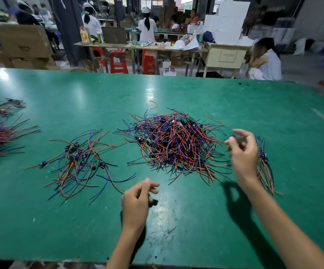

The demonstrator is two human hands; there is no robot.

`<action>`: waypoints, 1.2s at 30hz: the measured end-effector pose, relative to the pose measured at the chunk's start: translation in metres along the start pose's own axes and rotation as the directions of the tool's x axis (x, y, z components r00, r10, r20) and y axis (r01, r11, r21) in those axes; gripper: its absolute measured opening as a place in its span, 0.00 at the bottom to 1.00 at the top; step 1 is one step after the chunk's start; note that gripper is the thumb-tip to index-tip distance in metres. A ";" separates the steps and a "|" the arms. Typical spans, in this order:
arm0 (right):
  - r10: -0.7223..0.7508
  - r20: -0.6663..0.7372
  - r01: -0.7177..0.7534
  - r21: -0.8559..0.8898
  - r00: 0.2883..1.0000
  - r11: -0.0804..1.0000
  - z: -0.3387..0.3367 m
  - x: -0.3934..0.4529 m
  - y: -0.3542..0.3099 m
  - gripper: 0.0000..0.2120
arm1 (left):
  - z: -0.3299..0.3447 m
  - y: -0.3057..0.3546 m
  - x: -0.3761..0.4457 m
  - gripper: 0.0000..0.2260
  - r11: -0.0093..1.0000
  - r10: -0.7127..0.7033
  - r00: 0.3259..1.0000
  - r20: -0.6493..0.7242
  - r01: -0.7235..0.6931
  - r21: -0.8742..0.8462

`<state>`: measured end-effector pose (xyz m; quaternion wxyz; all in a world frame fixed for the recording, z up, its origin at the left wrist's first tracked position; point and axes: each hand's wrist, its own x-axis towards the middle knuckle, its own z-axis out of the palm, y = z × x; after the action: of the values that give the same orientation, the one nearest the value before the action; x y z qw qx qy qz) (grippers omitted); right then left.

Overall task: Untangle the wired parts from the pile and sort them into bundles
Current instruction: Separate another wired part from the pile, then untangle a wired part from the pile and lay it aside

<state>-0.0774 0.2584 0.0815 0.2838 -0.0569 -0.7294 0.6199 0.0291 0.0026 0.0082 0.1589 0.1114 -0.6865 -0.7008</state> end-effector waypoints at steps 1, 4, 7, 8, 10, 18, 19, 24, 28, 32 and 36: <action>-0.097 0.046 0.098 -0.010 0.994 0.995 0.005 -0.023 -0.003 0.10 | 0.001 0.002 -0.001 0.15 1.000 -0.009 0.999 0.038 0.010 -0.010; -0.318 0.229 0.329 -0.011 0.920 0.944 0.023 -0.086 -0.007 0.10 | 0.005 0.011 0.003 0.23 0.981 -0.152 0.963 0.224 0.175 -0.087; -0.427 0.427 0.478 -0.014 0.797 0.878 0.038 -0.130 0.002 0.12 | 0.011 0.021 0.014 0.27 0.876 -0.333 0.833 0.442 0.447 -0.183; -0.431 0.491 0.504 -0.019 0.757 0.864 0.040 -0.140 0.007 0.12 | 0.013 0.023 0.017 0.28 0.851 -0.357 0.808 0.470 0.488 -0.192; -0.412 0.615 0.548 -0.038 0.672 0.836 0.042 -0.152 0.015 0.09 | 0.016 0.023 0.023 0.27 0.820 -0.382 0.797 0.467 0.525 -0.226; -0.185 0.673 0.381 -0.155 0.716 0.912 0.040 -0.152 0.016 0.09 | 0.012 0.016 0.019 0.16 0.921 -0.297 0.881 0.369 0.367 -0.133; -0.145 0.638 0.320 -0.166 0.756 0.933 0.040 -0.151 0.016 0.11 | 0.012 0.017 0.016 0.15 0.940 -0.275 0.883 0.381 0.330 -0.087; 0.184 0.573 -0.230 0.008 0.799 0.973 0.047 -0.136 0.016 0.19 | 0.010 0.026 0.002 0.12 0.987 -0.141 0.869 0.473 0.086 0.136; 0.182 0.582 -0.252 0.041 0.793 0.967 0.048 -0.135 0.018 0.17 | 0.001 0.035 0.002 0.07 0.955 -0.052 0.870 0.491 -0.100 0.279; 0.174 0.578 -0.216 0.005 0.797 0.976 0.045 -0.142 0.025 0.13 | -0.013 0.049 0.007 0.08 0.975 -0.020 0.881 0.473 -0.087 0.204; 0.181 0.565 -0.194 -0.038 0.805 0.980 0.043 -0.142 0.024 0.12 | -0.043 0.061 0.038 0.08 0.993 0.023 0.961 0.276 -0.053 0.104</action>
<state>0.0134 0.1645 0.0070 -0.0071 0.0607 -0.7645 0.6417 0.0141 -0.0523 0.0704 0.0691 0.0085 -0.7415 -0.6674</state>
